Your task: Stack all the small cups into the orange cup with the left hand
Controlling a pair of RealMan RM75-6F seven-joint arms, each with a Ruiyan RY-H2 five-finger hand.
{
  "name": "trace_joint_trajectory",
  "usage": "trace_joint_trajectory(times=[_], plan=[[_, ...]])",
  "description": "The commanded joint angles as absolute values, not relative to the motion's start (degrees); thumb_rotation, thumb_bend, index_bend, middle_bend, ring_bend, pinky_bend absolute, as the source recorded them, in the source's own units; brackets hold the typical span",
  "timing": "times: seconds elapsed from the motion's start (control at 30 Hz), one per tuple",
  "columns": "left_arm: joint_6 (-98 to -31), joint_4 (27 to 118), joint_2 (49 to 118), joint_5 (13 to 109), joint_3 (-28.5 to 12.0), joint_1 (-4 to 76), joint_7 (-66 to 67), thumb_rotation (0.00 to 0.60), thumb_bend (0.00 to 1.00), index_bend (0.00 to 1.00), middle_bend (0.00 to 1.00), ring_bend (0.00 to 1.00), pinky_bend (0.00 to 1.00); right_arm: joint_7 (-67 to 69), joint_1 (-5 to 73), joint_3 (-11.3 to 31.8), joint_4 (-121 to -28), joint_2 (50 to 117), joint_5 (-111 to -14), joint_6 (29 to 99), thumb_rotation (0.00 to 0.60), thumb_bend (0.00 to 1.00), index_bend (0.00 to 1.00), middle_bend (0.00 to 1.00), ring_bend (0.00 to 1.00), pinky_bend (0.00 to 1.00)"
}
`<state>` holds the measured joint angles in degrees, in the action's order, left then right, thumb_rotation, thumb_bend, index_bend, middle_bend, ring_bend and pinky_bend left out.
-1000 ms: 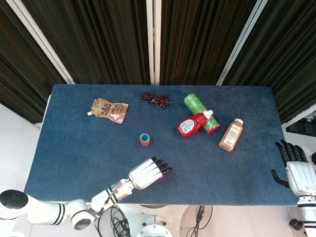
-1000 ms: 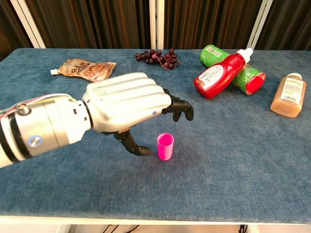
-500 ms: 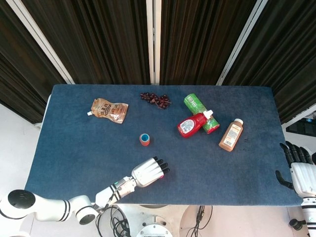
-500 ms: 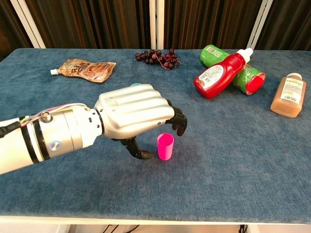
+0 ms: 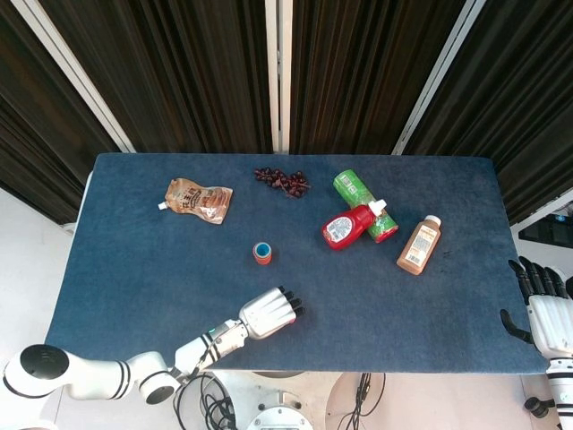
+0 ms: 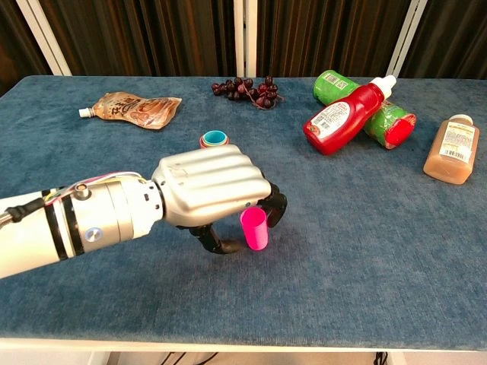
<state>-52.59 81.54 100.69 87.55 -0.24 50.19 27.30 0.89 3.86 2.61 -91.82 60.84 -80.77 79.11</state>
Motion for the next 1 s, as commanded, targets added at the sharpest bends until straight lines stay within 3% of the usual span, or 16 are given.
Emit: trace_joint_trajectory(times=[0.03,0.3,0.57,0.83,1.0], plan=[[-52.47,81.52,100.65,87.58,-0.38,50.24,27.2,0.6,0.26,0.41,0.39,0.43,0.58,0.87,3.95,2.64,-91.69,60.92,-80.64,78.88,0.6,0.32,0.0,0.0,0.0,0.0],[-52.08,81.19,100.94,87.59,-0.79,50.33,26.9,0.6,0.27,0.42,0.43,0.48,0.63,1.04,4.08,2.77,-91.32,60.99,-80.21,78.37,0.6,0.32,0.0,0.0,0.0,0.0],[-53.06,80.53,101.76,89.19,-0.89,50.4,25.91,0.6,0.27,0.5,0.52,0.56,0.7,1.38,4.04,2.95,-91.26,60.79,-80.02,78.39,0.6,0.32,0.0,0.0,0.0,0.0],[-52.91,81.1,101.93,88.36,-1.29,49.96,24.38,0.6,0.27,0.53,0.54,0.58,0.71,1.64,4.1,2.88,-91.08,60.75,-80.08,78.1,0.6,0.32,0.0,0.0,0.0,0.0],[-52.62,84.58,100.61,84.54,-3.71,49.21,20.83,0.6,0.27,0.53,0.54,0.58,0.72,1.93,4.08,3.07,-91.09,60.54,-79.96,78.22,0.6,0.32,0.0,0.0,0.0,0.0]])
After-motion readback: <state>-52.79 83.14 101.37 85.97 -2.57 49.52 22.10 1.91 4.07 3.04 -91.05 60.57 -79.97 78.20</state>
